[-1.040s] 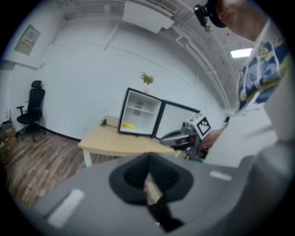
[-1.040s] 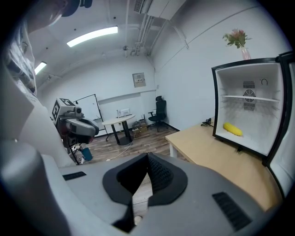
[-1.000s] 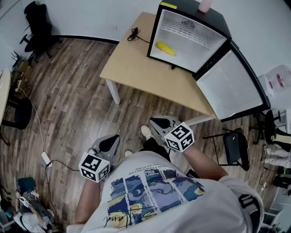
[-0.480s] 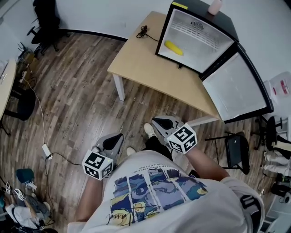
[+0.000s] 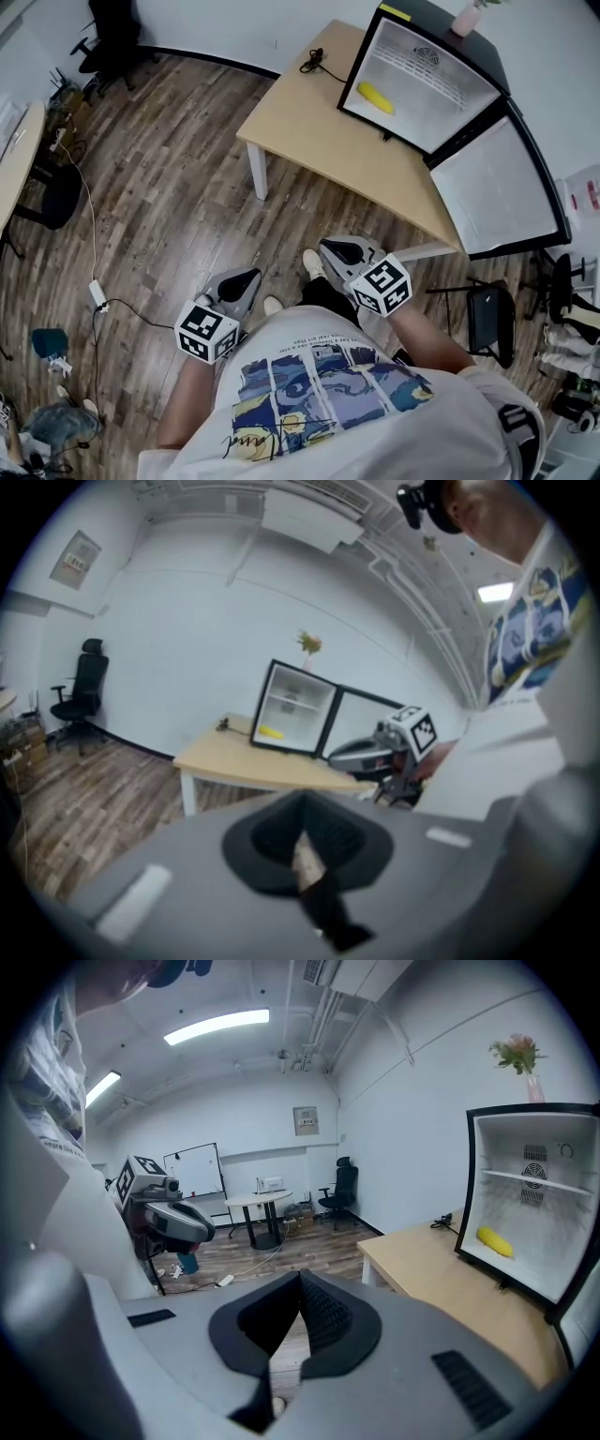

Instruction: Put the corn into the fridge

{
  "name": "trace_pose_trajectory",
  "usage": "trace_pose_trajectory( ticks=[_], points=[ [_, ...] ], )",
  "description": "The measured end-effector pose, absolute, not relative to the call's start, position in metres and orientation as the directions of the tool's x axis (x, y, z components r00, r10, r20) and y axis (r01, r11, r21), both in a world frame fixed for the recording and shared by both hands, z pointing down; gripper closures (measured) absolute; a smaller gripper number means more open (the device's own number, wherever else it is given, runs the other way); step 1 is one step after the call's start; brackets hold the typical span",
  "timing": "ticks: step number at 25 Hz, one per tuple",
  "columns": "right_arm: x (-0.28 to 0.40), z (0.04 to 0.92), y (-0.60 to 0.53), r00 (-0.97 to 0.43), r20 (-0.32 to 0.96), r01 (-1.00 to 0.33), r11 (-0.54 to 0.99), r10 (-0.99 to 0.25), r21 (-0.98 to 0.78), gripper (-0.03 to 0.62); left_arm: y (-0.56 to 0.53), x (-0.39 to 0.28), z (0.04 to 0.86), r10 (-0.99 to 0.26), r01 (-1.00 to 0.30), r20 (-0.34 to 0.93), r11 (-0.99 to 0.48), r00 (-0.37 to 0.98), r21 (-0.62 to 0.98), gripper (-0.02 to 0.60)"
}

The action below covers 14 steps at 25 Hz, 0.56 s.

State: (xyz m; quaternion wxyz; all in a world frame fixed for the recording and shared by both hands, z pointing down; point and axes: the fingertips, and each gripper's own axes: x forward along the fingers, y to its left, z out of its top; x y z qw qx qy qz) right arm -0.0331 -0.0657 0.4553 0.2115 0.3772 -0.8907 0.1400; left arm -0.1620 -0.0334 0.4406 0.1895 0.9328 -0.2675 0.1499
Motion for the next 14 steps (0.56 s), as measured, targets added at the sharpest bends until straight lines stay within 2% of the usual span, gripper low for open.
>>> trace_pose_trajectory(
  ticks=[14],
  points=[
    [-0.0338,0.4598,-0.0733,-0.629,0.480,-0.729,0.678,-0.612,-0.092,0.583,-0.0387,-0.1646,0.4445,-0.453,-0.569,0.387,-0.775,0.803,0.274,0.572]
  ],
)
